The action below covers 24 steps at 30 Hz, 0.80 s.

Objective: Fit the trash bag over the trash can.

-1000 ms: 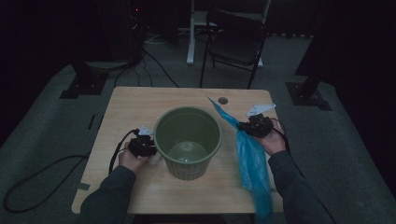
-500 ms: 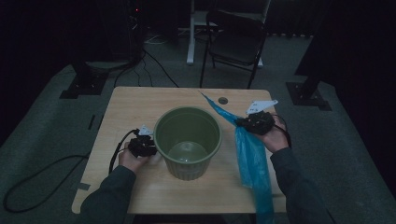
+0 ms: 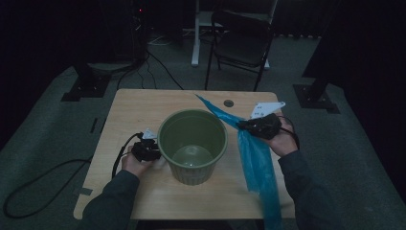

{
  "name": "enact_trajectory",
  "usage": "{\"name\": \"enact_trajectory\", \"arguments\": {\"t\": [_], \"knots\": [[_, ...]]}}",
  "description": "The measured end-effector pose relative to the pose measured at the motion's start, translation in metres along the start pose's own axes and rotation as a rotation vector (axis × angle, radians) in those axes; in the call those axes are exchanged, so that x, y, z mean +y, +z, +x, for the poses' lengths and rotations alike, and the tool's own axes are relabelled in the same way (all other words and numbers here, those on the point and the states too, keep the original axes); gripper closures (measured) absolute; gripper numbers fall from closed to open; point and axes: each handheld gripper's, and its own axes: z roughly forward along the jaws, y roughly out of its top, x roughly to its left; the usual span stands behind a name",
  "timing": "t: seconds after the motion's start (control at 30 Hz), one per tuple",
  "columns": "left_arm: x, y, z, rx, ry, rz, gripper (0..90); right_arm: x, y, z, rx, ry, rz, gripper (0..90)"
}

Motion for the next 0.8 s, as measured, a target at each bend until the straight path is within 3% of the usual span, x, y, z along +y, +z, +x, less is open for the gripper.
{"name": "enact_trajectory", "arguments": {"t": [0.23, 0.8], "knots": [[0.000, 0.000, 0.001, -0.001, -0.002, 0.002, 59.9, 0.011, -0.006, 0.010, 0.040, -0.054, -0.027, 89.0], [0.000, 0.001, 0.001, 0.002, -0.005, 0.010, 59.3, 0.015, -0.021, 0.015, 0.176, -0.097, -0.102, 89.0]]}}
